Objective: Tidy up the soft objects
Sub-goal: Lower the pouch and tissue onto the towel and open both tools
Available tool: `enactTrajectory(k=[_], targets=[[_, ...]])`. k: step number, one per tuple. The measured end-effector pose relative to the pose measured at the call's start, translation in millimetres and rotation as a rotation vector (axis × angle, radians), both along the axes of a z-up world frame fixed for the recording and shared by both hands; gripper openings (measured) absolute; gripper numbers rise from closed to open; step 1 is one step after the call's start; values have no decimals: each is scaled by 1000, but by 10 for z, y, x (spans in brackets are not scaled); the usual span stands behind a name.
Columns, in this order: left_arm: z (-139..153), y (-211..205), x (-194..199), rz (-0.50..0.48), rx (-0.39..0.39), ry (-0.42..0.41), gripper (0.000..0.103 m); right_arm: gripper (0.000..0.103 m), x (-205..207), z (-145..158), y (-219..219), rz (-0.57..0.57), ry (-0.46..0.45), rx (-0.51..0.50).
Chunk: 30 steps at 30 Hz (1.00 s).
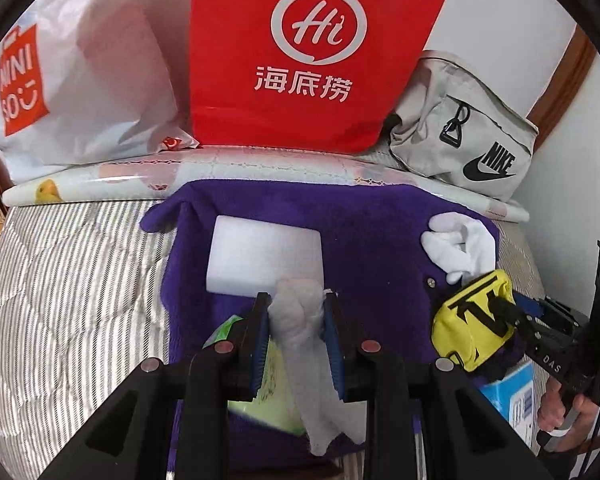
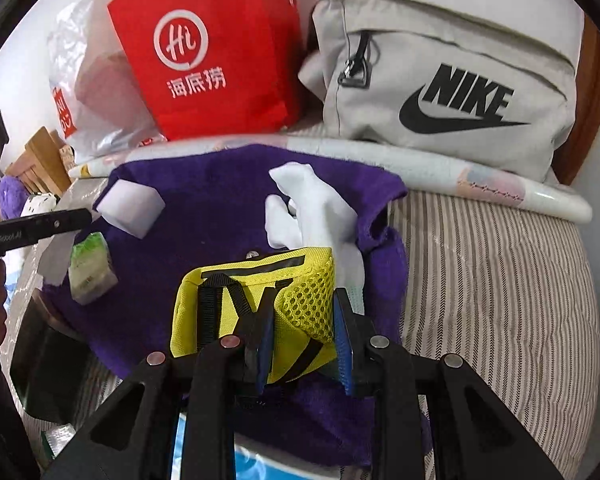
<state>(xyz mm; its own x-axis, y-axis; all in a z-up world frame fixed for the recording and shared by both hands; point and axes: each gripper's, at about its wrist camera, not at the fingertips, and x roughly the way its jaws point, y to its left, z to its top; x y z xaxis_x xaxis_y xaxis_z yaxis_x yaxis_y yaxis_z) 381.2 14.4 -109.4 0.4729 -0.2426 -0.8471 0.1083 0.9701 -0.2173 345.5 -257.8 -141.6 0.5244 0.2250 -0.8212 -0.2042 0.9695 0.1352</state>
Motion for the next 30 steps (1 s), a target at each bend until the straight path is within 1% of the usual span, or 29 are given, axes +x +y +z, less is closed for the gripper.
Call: enactTrajectory(k=[3, 11, 15, 18, 19, 20, 21, 22, 23, 24, 26, 30], targets=[[-65, -27, 92, 0, 6, 4, 25, 27, 40, -42, -16, -3, 8, -6], [-227, -74, 256, -5, 57, 28, 25, 28, 93, -75, -58, -6, 23, 10], [-247, -63, 271, -6, 51, 32, 26, 30, 86, -70, -74, -2, 17, 22], [-244, -60, 260, -10, 53, 33, 27, 46, 88, -59, -111, -6, 22, 68], [-239, -61, 252, -13, 57, 34, 28, 52, 79, -48, -121, -3, 21, 85], [-231, -66, 241, -16, 68, 36, 33, 54, 69, -31, -129, -1, 19, 101], [-222, -69, 233, -15, 76, 35, 40, 59, 60, -15, -135, -3, 15, 102], [-202, -67, 219, -12, 90, 29, 44, 63, 49, 3, -138, -4, 13, 96], [-172, -69, 198, -12, 106, 18, 54, 65, 32, 30, -128, -6, 14, 79], [-143, -67, 182, -10, 120, 9, 61, 65, 21, 51, -121, -5, 10, 71], [-64, -52, 131, -2, 141, -19, 61, 67, -19, 105, -117, -5, -2, 63], [62, 14, 37, 13, 142, -31, 61, 68, -121, 202, -120, -31, -18, 50]])
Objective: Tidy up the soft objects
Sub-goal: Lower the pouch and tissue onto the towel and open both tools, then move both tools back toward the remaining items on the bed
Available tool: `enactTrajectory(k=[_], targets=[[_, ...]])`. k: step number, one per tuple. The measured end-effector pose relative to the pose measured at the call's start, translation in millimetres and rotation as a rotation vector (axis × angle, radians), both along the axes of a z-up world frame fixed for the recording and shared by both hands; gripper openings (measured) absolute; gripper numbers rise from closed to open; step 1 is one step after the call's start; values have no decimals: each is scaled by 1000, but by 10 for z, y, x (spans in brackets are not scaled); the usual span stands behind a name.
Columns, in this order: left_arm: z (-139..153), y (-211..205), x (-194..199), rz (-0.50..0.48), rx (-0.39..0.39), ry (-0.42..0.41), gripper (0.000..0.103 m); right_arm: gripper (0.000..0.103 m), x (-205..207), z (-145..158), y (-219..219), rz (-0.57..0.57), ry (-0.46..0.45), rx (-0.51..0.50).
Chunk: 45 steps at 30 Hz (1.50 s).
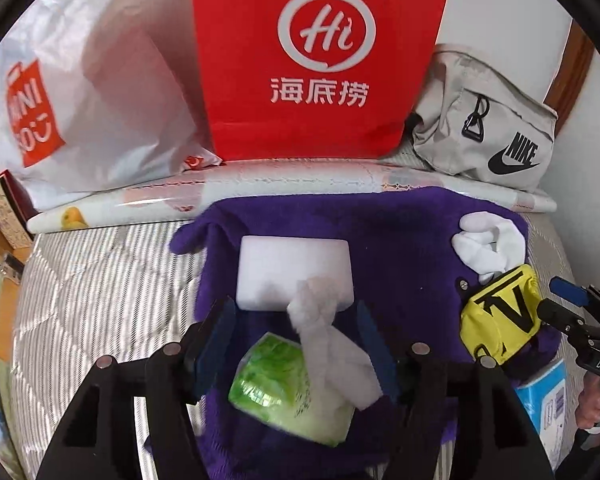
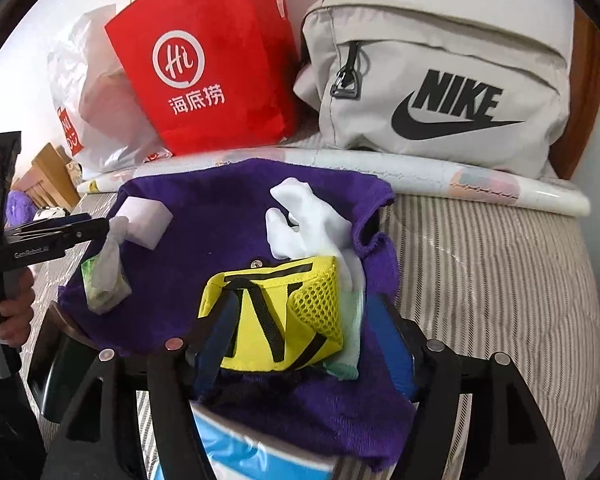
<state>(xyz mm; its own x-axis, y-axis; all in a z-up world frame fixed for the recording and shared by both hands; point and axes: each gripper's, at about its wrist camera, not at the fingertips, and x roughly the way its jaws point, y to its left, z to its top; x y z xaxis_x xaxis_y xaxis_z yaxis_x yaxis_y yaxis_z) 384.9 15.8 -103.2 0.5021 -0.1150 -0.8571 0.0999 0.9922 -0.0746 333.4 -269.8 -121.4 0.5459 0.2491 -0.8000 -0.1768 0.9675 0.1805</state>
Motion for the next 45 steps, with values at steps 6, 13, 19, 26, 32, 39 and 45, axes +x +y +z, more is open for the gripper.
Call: enactTrajectory(k=[6, 13, 19, 26, 32, 39, 45], targets=[[241, 36, -353, -19, 13, -100, 61, 68, -333, 236, 26, 6, -98, -9], [449, 89, -908, -44, 0, -83, 61, 68, -848, 493, 106, 32, -137, 23], [487, 55, -1519, -75, -5, -80, 61, 68, -1338, 543, 362, 115, -114, -10], [322, 49, -2084, -106, -14, -39, 61, 68, -1749, 409, 539, 148, -17, 34], [55, 165, -2394, -83, 14, -5, 61, 68, -2103, 302, 685, 169, -27, 40], [-234, 394, -2599, -36, -17, 40, 61, 68, -2295, -11, 1050, 252, 10, 33], [-378, 641, -2741, 13, -69, 56, 61, 68, -2217, -322, 1321, 291, 57, 29]])
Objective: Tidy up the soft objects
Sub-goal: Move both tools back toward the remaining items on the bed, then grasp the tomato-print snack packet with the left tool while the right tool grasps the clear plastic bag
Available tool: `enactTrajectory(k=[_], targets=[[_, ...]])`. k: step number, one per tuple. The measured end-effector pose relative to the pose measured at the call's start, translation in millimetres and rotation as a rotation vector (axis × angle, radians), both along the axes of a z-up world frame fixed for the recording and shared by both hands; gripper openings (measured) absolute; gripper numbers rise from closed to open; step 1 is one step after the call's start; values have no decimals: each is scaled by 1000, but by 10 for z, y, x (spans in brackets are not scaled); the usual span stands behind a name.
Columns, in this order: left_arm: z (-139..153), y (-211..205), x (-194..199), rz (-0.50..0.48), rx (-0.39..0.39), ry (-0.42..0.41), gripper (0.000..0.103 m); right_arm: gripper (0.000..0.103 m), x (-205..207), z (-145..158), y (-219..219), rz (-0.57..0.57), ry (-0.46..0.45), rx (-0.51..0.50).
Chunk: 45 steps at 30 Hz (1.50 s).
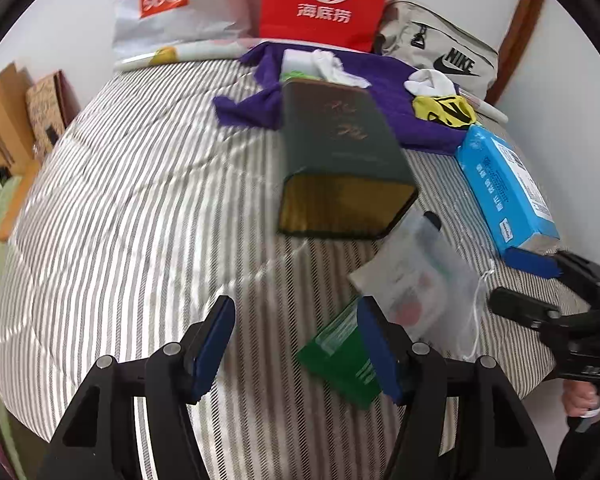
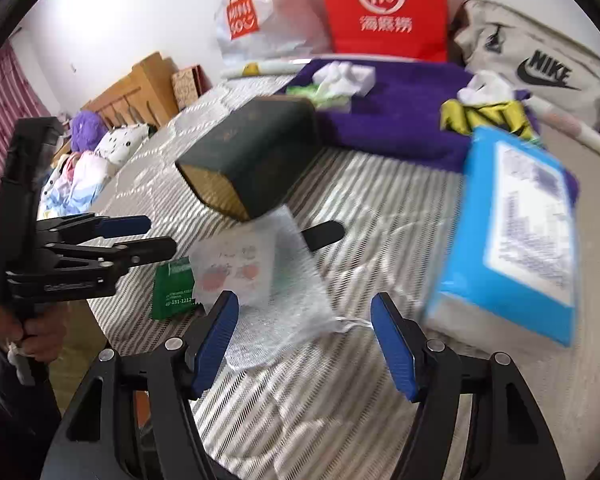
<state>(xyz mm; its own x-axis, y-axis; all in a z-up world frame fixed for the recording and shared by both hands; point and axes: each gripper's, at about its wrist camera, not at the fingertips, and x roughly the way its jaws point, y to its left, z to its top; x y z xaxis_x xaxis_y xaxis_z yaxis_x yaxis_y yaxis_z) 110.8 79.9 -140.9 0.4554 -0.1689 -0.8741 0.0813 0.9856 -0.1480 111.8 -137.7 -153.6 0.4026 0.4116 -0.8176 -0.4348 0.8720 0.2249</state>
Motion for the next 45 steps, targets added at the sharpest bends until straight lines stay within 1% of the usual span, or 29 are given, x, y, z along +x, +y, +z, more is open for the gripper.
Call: enactTrajectory(k=[2, 5, 7, 8, 9, 11, 12, 13, 14, 15, 17, 20, 22, 25, 28, 30, 33, 35, 37, 39, 40, 42, 44, 45], targets=[[-44, 54, -53, 9, -26, 8, 61, 68, 28, -87, 73, 11, 15, -13], [-92, 79, -87, 11, -34, 16, 61, 70, 50, -201, 186, 19, 17, -58], [-113, 102, -96, 17, -43, 21, 61, 70, -39, -193, 270, 55, -38, -85], [-114, 106, -88, 18, -48, 22, 61, 69, -75, -204, 309, 74, -46, -97], [-113, 113, -86, 20, -55, 22, 61, 64, -113, -221, 341, 84, -58, -118], [-109, 118, -79, 22, -61, 20, 61, 55, -211, -233, 399, 97, -113, -168], [-109, 121, -78, 22, -63, 20, 61, 41, -237, -224, 401, 106, -116, -159], [-111, 121, -78, 24, -63, 20, 61, 19, -263, -208, 394, 114, -112, -144], [-114, 123, -81, 25, -62, 21, 61, 10, -276, -192, 381, 113, -108, -140], [-116, 122, -85, 26, -61, 22, 61, 7, -291, -172, 364, 108, -111, -145], [-116, 108, -104, 28, -56, 22, 61, 7, -314, -129, 319, 100, -123, -138], [-82, 78, -136, 24, -57, 14, 61, 6, -349, -44, 229, 91, -117, -86], [-43, 35, -163, 11, -58, 3, 61, 6, -409, 31, 136, 70, -130, -62], [21, -64, -178, -21, -63, -11, 61, 6, -439, 117, -1, 38, -147, -55], [34, -215, -154, -68, -81, -2, 62, 6, -517, 151, -208, -4, -144, -67], [22, -340, -117, -91, -82, 3, 65, 6, -576, 142, -363, -37, -134, -77], [-41, -542, -44, -111, -56, 15, 68, 6, -650, 75, -566, -73, -113, -99], [-111, -674, 21, -105, -23, 30, 68, 6, -706, 25, -673, -88, -97, -104], [-142, -739, 43, -99, -10, 29, 72, 6, -743, -16, -761, -104, -89, -105], [-131, -784, 64, -88, -3, 9, 75, 7, -769, -70, -832, -109, -73, -107], [-130, -798, 79, -84, -2, 7, 75, 9, -765, -94, -854, -113, -67, -108], [-130, -847, 121, -71, 9, 6, 75, 9, -749, -135, -892, -120, -57, -106], [-127, -902, 154, -73, 31, 1, 75, 15, -744, -158, -921, -123, -52, -107], [-128, -944, 188, -75, 42, 0, 76, 30, -753, -164, -933, -126, -49, -104]])
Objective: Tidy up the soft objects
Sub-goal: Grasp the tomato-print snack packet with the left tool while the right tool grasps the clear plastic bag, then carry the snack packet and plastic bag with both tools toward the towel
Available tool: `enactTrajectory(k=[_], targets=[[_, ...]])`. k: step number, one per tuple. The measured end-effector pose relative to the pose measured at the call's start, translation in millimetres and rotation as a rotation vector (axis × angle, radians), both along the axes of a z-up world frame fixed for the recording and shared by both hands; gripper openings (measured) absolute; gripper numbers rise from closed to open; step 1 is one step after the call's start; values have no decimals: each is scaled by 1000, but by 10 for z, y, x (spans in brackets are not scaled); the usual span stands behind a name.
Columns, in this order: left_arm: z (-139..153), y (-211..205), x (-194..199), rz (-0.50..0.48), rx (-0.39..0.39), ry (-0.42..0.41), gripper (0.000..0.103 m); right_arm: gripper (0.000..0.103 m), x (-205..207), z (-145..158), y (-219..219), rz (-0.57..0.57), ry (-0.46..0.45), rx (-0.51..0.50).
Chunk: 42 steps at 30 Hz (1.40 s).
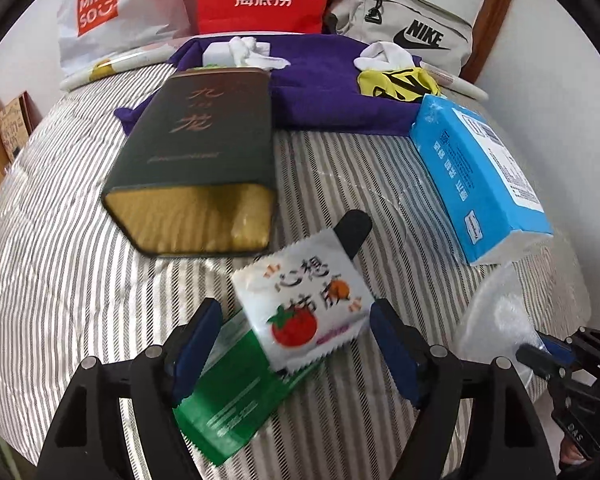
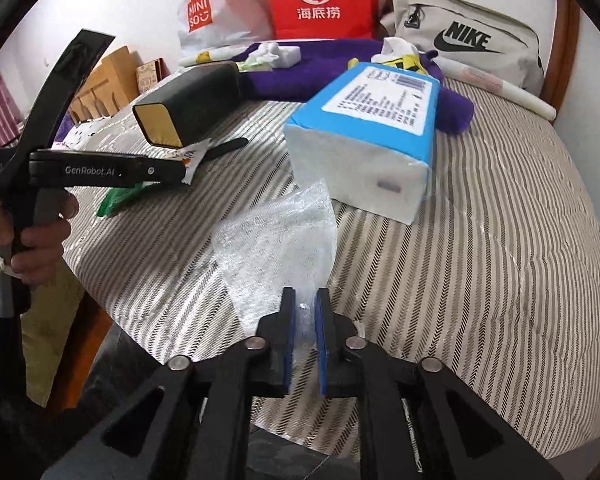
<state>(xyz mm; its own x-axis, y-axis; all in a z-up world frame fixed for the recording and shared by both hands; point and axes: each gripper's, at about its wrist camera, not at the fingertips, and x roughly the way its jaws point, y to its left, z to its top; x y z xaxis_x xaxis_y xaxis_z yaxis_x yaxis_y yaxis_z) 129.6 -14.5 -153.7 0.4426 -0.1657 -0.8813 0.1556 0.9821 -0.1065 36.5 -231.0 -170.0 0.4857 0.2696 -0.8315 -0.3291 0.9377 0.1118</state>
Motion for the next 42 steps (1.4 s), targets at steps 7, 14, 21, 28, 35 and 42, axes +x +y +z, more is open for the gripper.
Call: enactTrajectory(k=[7, 14, 21, 28, 35, 42], targets=[[-90, -247, 82, 5, 122, -32, 76, 66, 18, 43, -31, -18, -30, 50], [-49, -213, 35, -13, 73, -83, 55, 71, 110, -22, 211, 8, -34, 65], [45, -94, -46, -42, -51, -116, 49, 71, 104, -125, 403, 12, -73, 13], [207, -62, -147, -67, -154, -147, 49, 21, 107, -98, 331, -25, -93, -23], [201, 208, -259, -9, -77, -126, 49, 8, 123, -94, 151, -60, -65, 8], [9, 582, -353, 72, -44, -79, 49, 7, 108, -33, -1, -88, -63, 17]])
